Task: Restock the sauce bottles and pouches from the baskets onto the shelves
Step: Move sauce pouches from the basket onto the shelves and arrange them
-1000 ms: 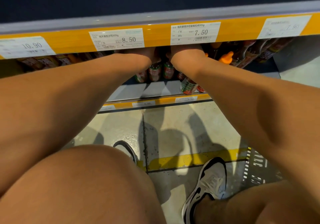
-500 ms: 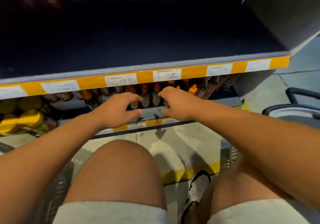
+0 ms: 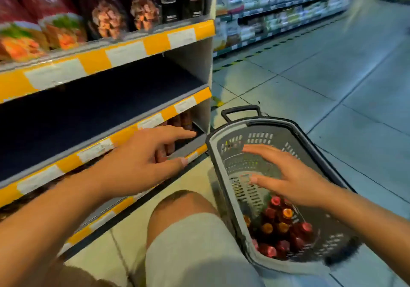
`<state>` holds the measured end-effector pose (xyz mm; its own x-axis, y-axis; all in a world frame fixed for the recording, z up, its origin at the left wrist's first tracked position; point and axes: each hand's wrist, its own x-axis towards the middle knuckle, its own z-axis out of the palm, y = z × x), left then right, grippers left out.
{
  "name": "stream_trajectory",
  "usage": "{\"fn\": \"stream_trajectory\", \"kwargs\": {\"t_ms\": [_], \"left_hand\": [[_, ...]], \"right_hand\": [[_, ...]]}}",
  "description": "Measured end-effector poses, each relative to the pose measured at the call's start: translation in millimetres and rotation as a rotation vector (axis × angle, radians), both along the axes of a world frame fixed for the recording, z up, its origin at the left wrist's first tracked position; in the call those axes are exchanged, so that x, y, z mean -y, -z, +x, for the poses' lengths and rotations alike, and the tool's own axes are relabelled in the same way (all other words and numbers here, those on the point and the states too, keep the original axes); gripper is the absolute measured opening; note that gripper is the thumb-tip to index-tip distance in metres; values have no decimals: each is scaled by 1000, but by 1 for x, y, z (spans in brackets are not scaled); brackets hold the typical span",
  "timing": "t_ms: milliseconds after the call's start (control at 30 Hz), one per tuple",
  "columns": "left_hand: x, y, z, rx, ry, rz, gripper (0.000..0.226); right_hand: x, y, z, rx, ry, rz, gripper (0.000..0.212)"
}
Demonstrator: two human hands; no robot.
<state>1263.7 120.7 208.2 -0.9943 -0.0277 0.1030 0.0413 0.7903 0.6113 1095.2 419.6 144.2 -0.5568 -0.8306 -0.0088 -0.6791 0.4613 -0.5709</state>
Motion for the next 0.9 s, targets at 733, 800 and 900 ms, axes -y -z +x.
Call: {"fn": "stream_trajectory", "kwargs": {"t_ms": [733,800,900], "left_hand": [[-242,268,-255,796,504,-346,27],[-249,292,-251,833,474,-336,25],[-252,319,-241,809,432,-356,33]], "right_hand": [[-94,225,-146,119,108,696,22],[-84,242,-149,49,48,775,23],[-76,265,-150,12,31,773,23]]}}
